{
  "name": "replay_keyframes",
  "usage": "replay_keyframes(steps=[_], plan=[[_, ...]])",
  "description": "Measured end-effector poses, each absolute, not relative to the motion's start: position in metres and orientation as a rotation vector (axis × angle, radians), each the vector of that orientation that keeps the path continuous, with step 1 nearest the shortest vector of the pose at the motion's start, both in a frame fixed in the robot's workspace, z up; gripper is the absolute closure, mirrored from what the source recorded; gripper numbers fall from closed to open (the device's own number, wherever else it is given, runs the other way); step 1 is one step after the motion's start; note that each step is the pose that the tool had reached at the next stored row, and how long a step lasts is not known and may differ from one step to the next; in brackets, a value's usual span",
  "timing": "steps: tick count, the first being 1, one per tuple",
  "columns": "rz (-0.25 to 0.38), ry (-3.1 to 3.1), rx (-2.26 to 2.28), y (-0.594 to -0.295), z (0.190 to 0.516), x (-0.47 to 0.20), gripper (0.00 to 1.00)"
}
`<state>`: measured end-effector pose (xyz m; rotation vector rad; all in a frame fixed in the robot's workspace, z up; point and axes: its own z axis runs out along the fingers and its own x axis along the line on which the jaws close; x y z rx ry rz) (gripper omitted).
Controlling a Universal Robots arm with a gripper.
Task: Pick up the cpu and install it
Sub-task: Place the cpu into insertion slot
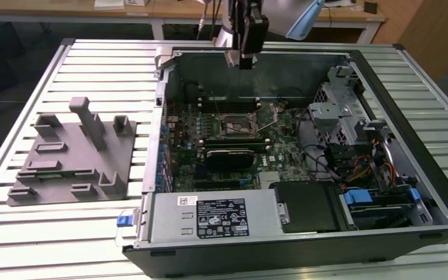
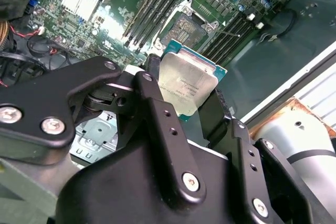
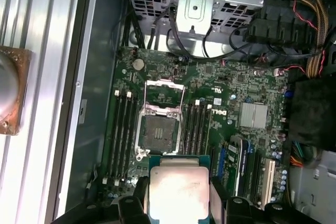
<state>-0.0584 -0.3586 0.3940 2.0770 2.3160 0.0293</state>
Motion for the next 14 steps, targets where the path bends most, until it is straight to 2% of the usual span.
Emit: replay_keyframes(steps=[14], plan=[[0.028, 2.238, 2.160, -0.3566, 0.3916, -0.0584, 0.46]])
